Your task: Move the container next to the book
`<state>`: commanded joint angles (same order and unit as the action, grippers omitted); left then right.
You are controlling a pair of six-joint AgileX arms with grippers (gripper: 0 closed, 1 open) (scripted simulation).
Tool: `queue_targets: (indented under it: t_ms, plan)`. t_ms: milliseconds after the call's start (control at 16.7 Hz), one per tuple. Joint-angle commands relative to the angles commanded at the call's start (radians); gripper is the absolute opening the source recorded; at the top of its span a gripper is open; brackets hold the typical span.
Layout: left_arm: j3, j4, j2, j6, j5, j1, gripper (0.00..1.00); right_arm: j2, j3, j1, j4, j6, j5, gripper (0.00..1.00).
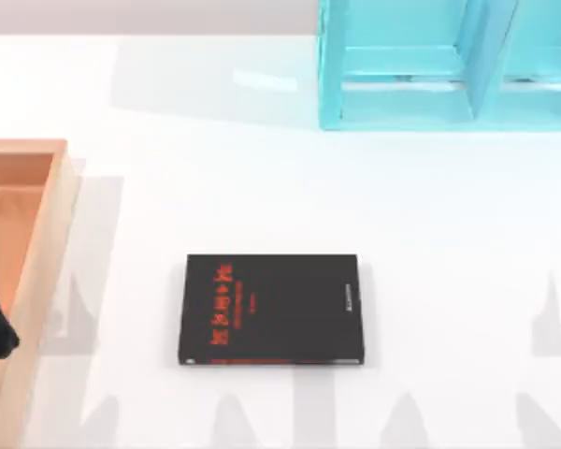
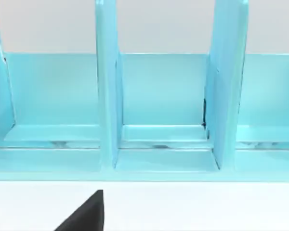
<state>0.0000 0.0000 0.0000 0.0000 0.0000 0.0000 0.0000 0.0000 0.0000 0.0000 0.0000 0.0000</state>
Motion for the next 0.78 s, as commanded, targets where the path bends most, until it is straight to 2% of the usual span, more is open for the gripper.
queue_targets:
  t_ms: [180, 360, 540, 780]
  plan:
    - [0.0, 0.0, 0.0, 0.0, 0.0, 0.0, 1.0, 0.01, 0.008, 0.001, -0.007, -0.01, -0.002, 1.0]
    - [0.0, 0.0, 0.0, 0.0, 0.0, 0.0, 1.0, 0.1, 0.079, 0.007, -0.07, -0.1, -0.017, 1.0]
    - [0.0, 0.0, 0.0, 0.0, 0.0, 0.0, 1.0, 0.283, 0.211, 0.013, -0.187, -0.285, -0.044, 1.0]
    - [0.0, 0.0, 0.0, 0.0, 0.0, 0.0, 1.0, 0.637, 0.446, 0.001, -0.401, -0.642, -0.081, 1.0]
